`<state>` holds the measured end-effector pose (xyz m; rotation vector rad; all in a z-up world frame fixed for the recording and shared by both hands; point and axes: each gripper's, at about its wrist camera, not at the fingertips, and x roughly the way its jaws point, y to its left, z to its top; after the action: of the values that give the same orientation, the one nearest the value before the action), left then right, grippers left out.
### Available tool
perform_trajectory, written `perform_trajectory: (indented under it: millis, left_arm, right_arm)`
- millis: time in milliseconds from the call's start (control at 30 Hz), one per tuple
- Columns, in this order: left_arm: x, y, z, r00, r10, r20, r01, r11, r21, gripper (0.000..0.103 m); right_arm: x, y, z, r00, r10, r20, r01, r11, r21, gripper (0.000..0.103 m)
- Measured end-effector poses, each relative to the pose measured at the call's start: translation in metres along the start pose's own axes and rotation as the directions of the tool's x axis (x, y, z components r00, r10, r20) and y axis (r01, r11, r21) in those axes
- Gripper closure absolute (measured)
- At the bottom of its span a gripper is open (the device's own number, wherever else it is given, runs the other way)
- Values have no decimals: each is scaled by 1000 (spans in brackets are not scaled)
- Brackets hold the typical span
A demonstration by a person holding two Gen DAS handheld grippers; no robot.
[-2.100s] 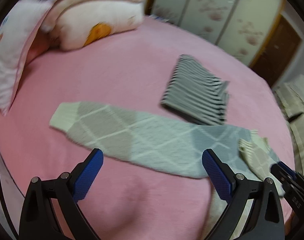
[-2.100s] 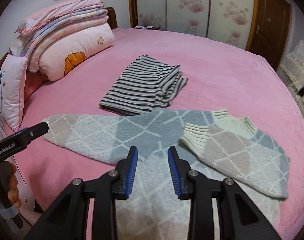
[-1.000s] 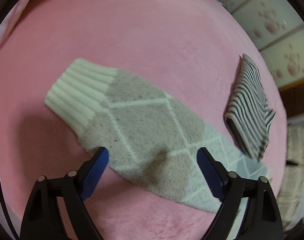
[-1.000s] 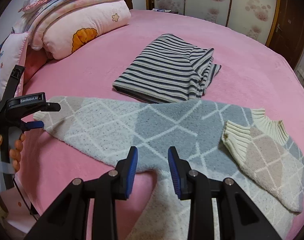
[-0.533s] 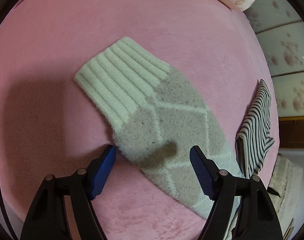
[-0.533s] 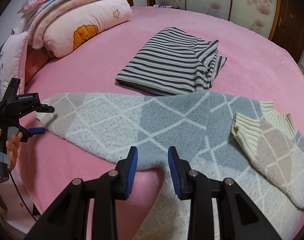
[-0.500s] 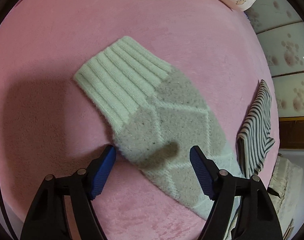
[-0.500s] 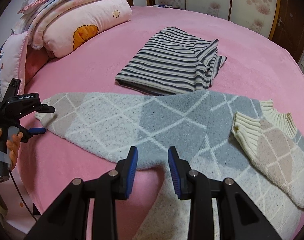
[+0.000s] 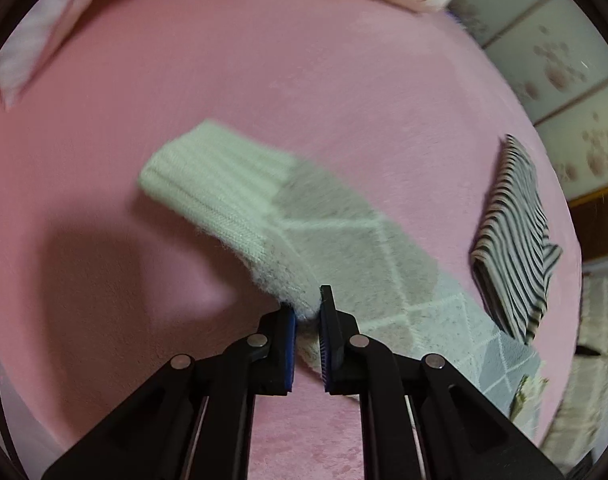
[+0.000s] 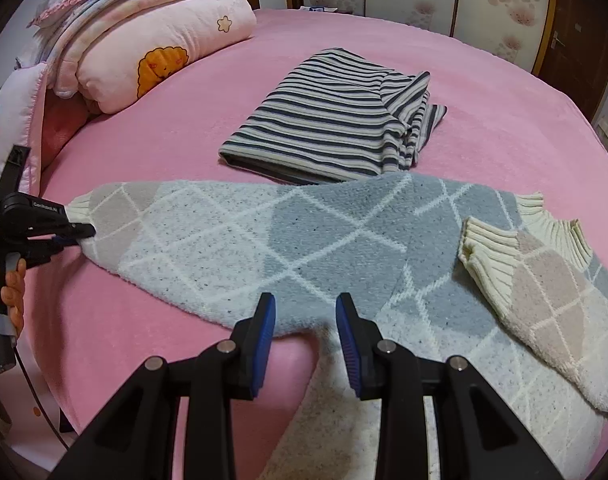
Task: Fold small clothes
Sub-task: 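Lift the cuff with the left tool and fold the sleeve across the body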
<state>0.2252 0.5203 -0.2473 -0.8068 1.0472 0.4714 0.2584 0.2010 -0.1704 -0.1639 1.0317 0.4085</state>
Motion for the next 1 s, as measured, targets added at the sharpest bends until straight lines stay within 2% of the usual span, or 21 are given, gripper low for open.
perform_trajectory:
  millis: [100, 200, 300, 367, 433, 567, 633, 700, 800, 833, 933, 1000]
  left_arm:
    - [-15, -21, -4, 997, 2, 72, -9, 995, 97, 96]
    - [-31, -36, -7, 989, -36, 141, 10, 984, 177, 96]
    - [-51, -53, -16, 971, -97, 219, 37, 964, 263, 96]
    - [-66, -70, -25, 951, -124, 285, 17, 936, 351, 96]
    - [-78, -96, -42, 929, -150, 339, -21, 891, 454, 96]
    - [-97, -133, -84, 916, -218, 336, -9, 828, 561, 96]
    - [-109, -156, -110, 913, -263, 312, 19, 791, 612, 96]
    - [-124, -181, -137, 902, -319, 291, 52, 748, 661, 96]
    - [-138, -222, -174, 888, -399, 229, 121, 682, 721, 96]
    - [-141, -240, -191, 884, -422, 202, 140, 651, 746, 95]
    - [-135, -278, -233, 884, -447, 138, 167, 577, 800, 95]
    - [-121, -304, -266, 895, -438, 86, 179, 529, 830, 95]
  right_arm:
    - [-3, -3, -1, 1000, -1, 8, 1, 1000, 7, 71]
    - [-6, -8, -2, 1000, -5, 13, 4, 1000, 19, 71]
    - [-14, -17, -4, 1000, -7, 18, 6, 999, 40, 71]
    - [-20, -24, -7, 1000, -10, 25, 8, 999, 52, 71]
    - [-31, -35, -10, 999, -19, 41, 16, 998, 63, 71]
    - [-56, -65, -20, 996, -50, 78, 42, 994, 97, 71]
    - [-71, -86, -27, 994, -59, 95, 46, 990, 132, 71]
    - [-84, -105, -35, 992, -67, 108, 48, 985, 167, 71]
    - [-104, -137, -53, 988, -80, 130, 49, 974, 223, 71]
    - [-111, -148, -62, 987, -88, 137, 53, 968, 244, 71]
    - [-123, -178, -86, 984, -114, 139, 68, 952, 299, 71]
    - [-128, -197, -103, 983, -131, 129, 82, 940, 331, 71]
